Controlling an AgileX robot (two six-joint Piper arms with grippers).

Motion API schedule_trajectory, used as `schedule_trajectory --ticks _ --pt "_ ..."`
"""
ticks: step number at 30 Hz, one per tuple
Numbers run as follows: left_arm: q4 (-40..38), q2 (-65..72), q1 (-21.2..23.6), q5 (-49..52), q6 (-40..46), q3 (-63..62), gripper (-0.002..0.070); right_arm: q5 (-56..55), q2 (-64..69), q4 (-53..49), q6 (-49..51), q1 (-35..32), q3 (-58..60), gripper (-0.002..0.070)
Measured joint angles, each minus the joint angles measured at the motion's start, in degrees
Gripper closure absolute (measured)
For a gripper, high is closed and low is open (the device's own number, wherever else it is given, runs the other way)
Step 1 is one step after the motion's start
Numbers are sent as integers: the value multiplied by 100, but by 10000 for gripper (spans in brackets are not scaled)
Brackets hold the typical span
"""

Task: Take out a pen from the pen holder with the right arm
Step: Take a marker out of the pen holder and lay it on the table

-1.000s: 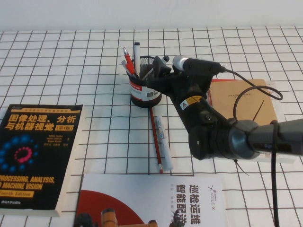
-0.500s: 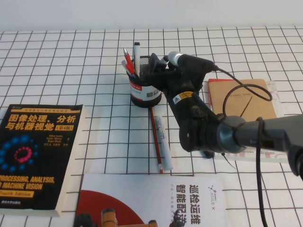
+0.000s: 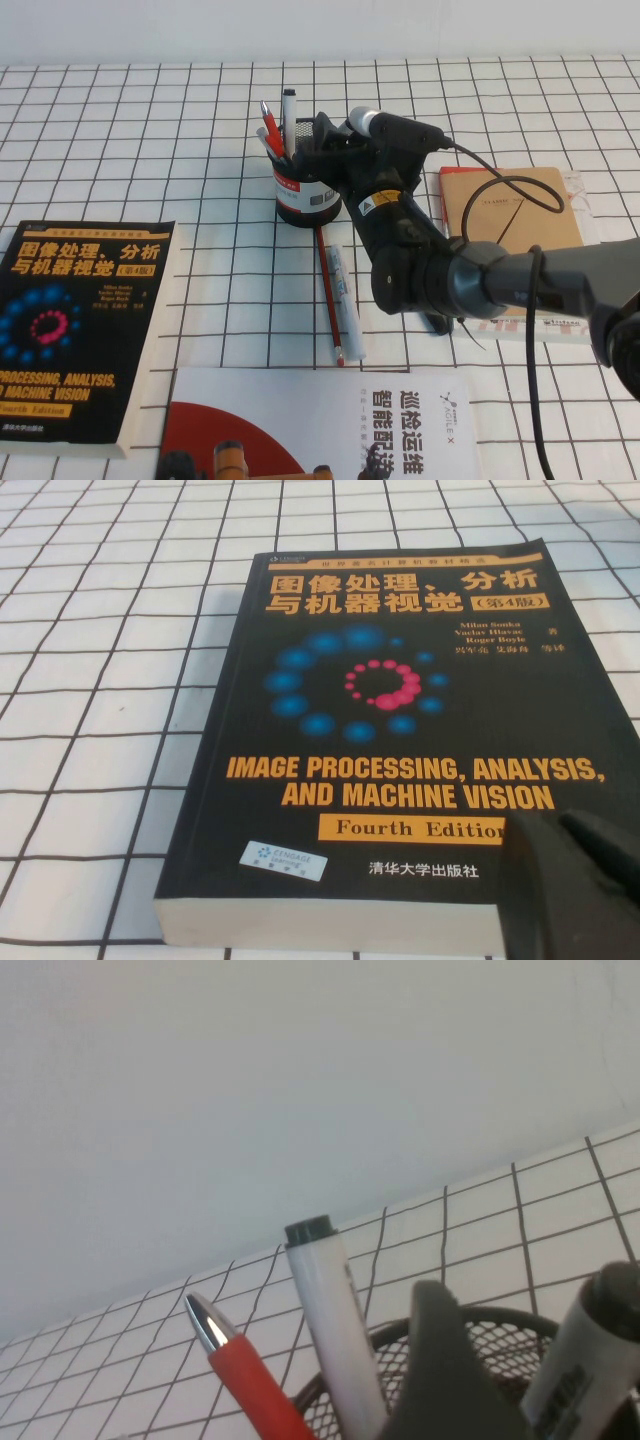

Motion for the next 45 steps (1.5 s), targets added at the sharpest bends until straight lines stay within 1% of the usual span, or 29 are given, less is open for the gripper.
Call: schedule_trajectory --ticks 11,14,27,33,39,45 --pt "0 0 0 0 0 0 680 -170 9 0 0 0 0 493" --pt "0 0 0 0 0 0 680 -190 9 0 0 0 -3 535" --pt "0 0 0 0 0 0 680 -104 9 0 0 -3 -39 543" --pt "0 0 0 0 0 0 680 129 -86 -21 -25 -14 -39 544" --pt "0 0 0 0 0 0 680 446 -475 -50 -408 -32 -39 544" --pt "0 0 0 0 0 0 680 960 -1079 -64 -1218 -46 -39 544"
